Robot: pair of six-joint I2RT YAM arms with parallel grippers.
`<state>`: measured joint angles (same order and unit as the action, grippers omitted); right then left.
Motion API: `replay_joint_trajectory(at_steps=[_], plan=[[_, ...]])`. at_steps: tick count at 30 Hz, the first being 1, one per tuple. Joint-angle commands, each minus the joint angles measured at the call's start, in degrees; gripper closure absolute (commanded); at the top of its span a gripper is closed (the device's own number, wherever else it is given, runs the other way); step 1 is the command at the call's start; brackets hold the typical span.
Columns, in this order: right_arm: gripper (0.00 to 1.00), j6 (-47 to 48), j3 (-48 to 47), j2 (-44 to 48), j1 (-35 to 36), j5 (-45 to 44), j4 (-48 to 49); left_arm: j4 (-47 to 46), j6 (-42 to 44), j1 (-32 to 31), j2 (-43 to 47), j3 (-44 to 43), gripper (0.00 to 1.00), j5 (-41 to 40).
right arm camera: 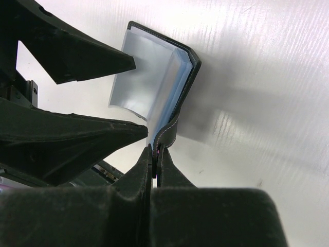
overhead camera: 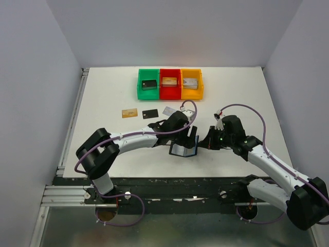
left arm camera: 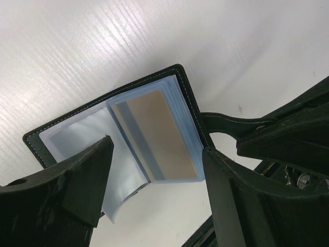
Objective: Take the credit cards out of the card holder
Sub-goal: Remove the credit card from the card holder.
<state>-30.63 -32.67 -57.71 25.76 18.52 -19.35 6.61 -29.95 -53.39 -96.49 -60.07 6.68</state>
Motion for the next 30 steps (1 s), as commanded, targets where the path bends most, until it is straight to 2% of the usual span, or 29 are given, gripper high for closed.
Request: replay_joint_trajectory(at_steps=[1,30], plan=[[1.00,-0.31,-1.35,0.50,-0.18,1.43,1.16,-0.55,0.16,-0.67,0.42,0.13,0.18,0.18],[1.00,-0.22,-1.35,1.73,-0.27,1.08,0.55,0.86,0.42,-1.11,-2.13,-0.40,0.29,-0.61]])
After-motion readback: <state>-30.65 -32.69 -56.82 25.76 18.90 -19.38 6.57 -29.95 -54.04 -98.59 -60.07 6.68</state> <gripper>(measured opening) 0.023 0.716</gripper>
